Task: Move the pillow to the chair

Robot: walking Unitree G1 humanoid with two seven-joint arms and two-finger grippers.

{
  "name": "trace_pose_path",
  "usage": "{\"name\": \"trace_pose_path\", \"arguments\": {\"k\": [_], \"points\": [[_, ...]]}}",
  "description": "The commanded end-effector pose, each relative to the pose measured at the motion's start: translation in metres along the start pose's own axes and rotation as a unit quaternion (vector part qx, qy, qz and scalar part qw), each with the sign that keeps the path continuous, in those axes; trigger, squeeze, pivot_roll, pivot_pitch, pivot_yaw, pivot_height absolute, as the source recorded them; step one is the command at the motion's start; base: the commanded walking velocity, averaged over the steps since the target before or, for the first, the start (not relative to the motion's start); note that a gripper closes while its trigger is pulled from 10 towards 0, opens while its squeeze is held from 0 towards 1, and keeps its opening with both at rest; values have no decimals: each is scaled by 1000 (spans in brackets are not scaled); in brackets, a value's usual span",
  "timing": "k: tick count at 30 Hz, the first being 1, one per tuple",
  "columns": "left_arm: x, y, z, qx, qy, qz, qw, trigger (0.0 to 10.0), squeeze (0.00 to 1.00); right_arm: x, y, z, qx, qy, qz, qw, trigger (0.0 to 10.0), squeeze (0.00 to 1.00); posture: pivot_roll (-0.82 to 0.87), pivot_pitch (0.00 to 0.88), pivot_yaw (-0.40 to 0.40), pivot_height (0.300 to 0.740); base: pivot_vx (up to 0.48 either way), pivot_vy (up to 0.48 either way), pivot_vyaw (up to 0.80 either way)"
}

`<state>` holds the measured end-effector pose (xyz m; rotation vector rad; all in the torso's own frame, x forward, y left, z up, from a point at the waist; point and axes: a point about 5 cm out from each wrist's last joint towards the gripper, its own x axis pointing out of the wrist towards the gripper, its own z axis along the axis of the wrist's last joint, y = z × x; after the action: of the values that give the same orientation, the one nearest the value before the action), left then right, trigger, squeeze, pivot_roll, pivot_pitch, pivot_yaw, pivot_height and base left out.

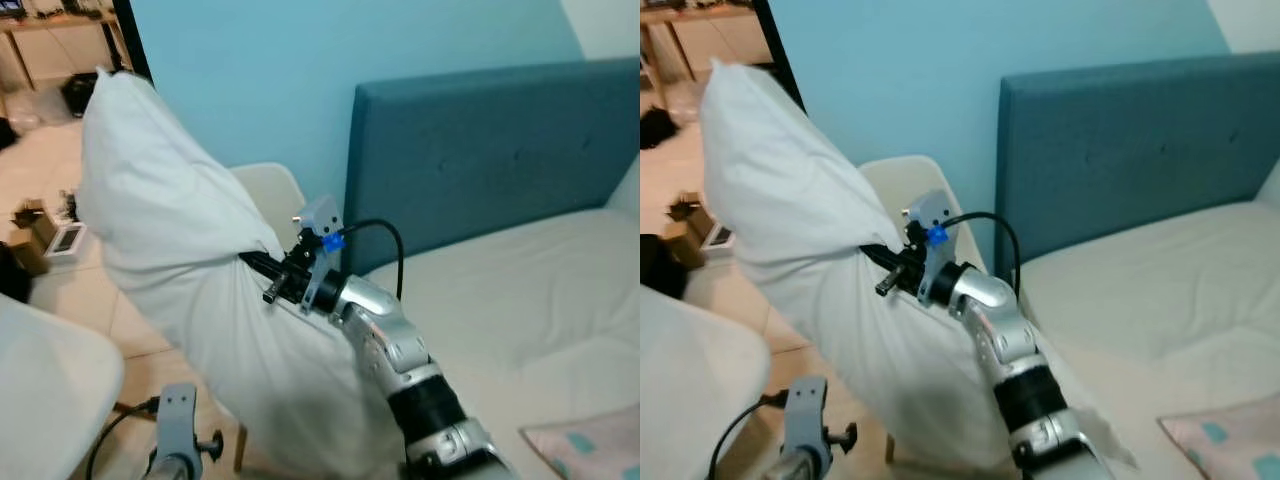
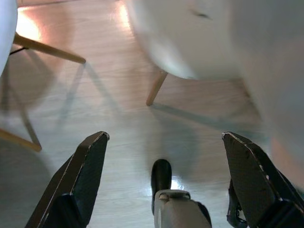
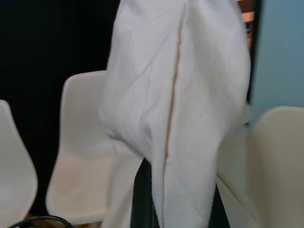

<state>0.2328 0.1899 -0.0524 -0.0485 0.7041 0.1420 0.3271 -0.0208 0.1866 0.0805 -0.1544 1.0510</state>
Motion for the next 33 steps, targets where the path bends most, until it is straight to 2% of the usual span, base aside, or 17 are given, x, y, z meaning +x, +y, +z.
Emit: {"name": "trace_pose_path", "arguments": {"k": [1, 8, 10, 12, 15, 16, 18, 20, 22, 23, 24, 27, 29, 33], "points": [[0, 2, 0, -2, -3, 3, 1000, 10000, 0, 7, 7, 18, -26, -44, 15, 999, 10000, 0, -74, 44, 34, 740, 0, 0, 800], [2, 0, 8, -6, -16, 1, 1000, 10000, 0, 8, 6, 15, -46, -29, 5, 999, 10000, 0, -75, 51, 34, 740, 0, 0, 800], [2, 0, 8, -6, -17, 1, 1000, 10000, 0, 8, 6, 15, -49, -28, 4, 998, 10000, 0, -75, 51, 34, 740, 0, 0, 0], [2, -1, 10, -9, -22, 1, 1000, 10000, 0, 8, 1, 13, -60, -20, -17, 998, 10000, 0, -76, 53, 32, 740, 0, 0, 0], [3, -4, 16, -16, -35, -4, 999, 10000, 0, 8, -12, 19, -110, -16, -62, 992, 10000, 0, -73, 59, 27, 740, 0, 0, 0], [3, -4, 16, -16, -35, -4, 999, 10000, 0, 8, -12, 19, -110, -16, -62, 992, 10000, 0, -73, 59, 27, 740, 0, 0, 0], [4, -6, 20, -12, -45, -8, 999, 10000, 0, 8, -24, 30, -169, -19, -105, 980, 10000, 0, -72, 62, 26, 740, 0, 0, 0], [4, -7, 25, -13, -54, -10, 998, 10000, 0, 11, -35, 43, -246, -15, -146, 958, 10000, 0, -74, 63, 27, 740, 0, 0, 0], [5, -8, 27, -14, -60, -12, 998, 10000, 0, 15, -42, 54, -282, -18, -171, 944, 10000, 0, -71, 64, 26, 740, 0, 0, 0], [5, -8, 28, -14, -61, -12, 998, 10000, 0, 16, -44, 58, -284, -21, -178, 942, 10000, 0, -71, 64, 26, 740, 0, 0, 0], [5, -9, 29, -17, -64, -12, 998, 10000, 0, 21, -45, 65, -255, -32, -175, 950, 10000, 0, -63, 65, 18, 740, 0, 0, 0], [5, -8, 30, -19, -67, -12, 998, 10000, 0, 26, -46, 68, -235, -30, -177, 955, 10000, 0, -60, 67, 16, 740, 0, 0, 0], [5, -7, 34, -27, -78, -9, 997, 10000, 0, 30, -41, 68, -196, -50, -159, 966, 10000, 0, -50, 62, 11, 730, 0, 0, 0], [6, -6, 42, -37, -94, -6, 995, 10000, 0, 32, -37, 66, -188, -61, -142, 970, 10000, 0, -41, 66, 7, 720, 0, 0, 0]]}}
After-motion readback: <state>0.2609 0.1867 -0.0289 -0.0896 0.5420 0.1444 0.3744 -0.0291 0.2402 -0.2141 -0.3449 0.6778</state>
